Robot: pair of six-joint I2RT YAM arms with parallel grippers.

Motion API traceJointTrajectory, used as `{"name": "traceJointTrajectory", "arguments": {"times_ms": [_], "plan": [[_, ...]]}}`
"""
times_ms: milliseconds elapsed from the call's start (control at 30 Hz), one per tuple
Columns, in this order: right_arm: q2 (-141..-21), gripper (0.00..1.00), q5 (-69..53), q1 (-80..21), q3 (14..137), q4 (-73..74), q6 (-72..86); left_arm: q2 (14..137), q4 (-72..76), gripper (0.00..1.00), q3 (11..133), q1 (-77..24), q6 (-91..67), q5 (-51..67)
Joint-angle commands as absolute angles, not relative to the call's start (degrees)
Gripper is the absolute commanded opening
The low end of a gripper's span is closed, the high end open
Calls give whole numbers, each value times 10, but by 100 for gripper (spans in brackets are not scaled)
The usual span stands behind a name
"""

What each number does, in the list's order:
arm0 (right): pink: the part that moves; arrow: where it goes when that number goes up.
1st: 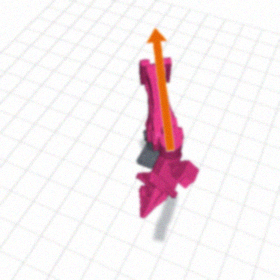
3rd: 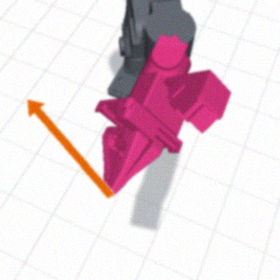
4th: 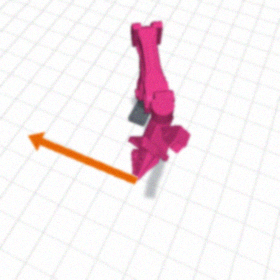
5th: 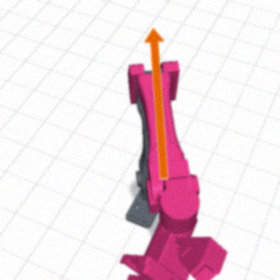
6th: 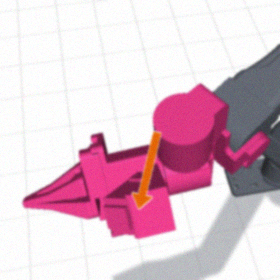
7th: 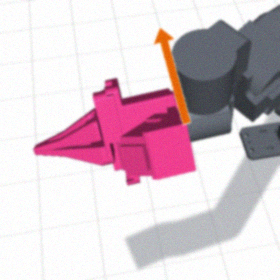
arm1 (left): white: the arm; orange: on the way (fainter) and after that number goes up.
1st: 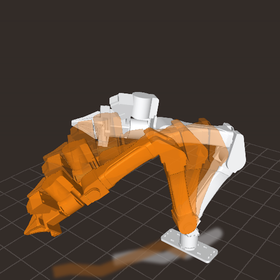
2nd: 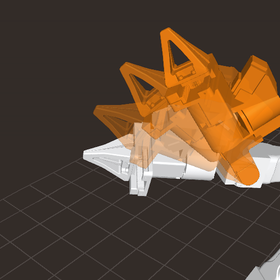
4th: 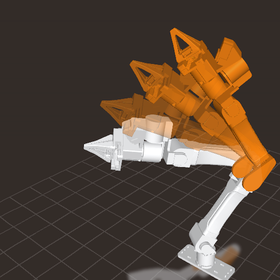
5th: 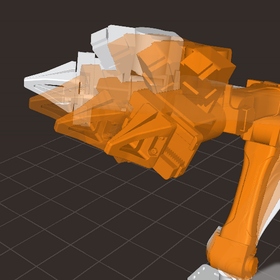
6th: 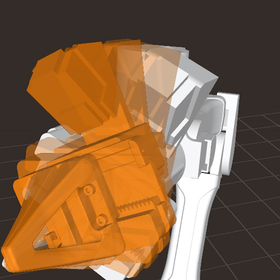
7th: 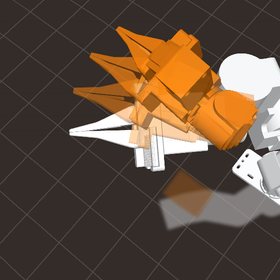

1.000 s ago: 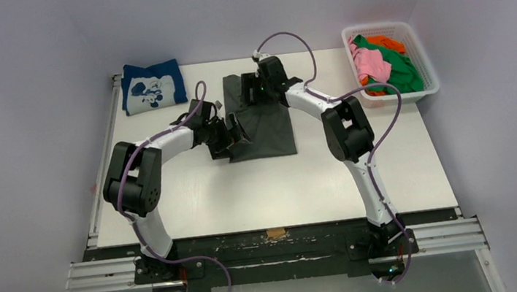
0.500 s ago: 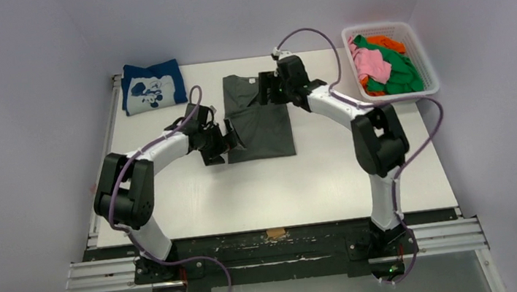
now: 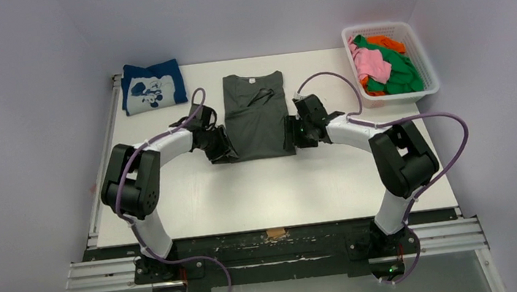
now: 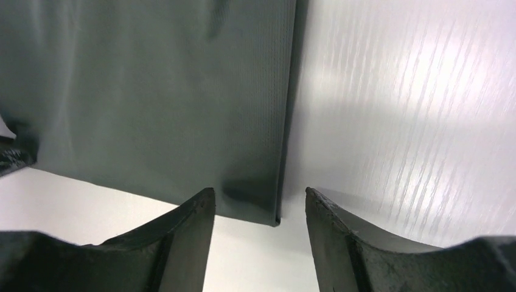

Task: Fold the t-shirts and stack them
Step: Grab one side of the 2/3 rectangular tshirt with both arms

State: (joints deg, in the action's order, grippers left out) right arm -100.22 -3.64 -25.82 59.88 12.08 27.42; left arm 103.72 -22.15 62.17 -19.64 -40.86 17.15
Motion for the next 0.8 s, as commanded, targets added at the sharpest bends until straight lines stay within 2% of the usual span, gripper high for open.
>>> {"name": "traceJointTrajectory", "arguments": {"times_ms": [0,133,167,200,267,400,467,500,533,667,767], "plan": [[-996,52,-55,-259,588,122,288,1067,-233,33,649,-201,-396,155],[-992,51,-63,-259,569,124,293,1068,-240,17,647,-207,-388,152],[-992,50,-60,-259,565,122,293,1068,-240,3,647,-208,-386,151],[-993,50,-59,-259,562,119,293,1069,-241,0,646,-208,-387,150],[-1001,45,-63,-259,564,116,292,1072,-240,0,646,-209,-385,155],[-1000,30,-84,-264,561,118,294,1057,-241,0,635,-209,-383,156],[-987,15,-72,-267,552,123,294,1039,-238,0,620,-209,-382,154],[-981,3,-68,-268,548,126,296,1030,-240,0,612,-209,-383,155],[-974,0,-72,-268,542,128,297,1021,-244,0,606,-209,-381,156],[-944,0,-112,-277,522,154,288,961,-262,0,566,-212,-371,177],[-889,0,-135,-297,509,209,283,873,-283,0,522,-223,-373,190]]}}
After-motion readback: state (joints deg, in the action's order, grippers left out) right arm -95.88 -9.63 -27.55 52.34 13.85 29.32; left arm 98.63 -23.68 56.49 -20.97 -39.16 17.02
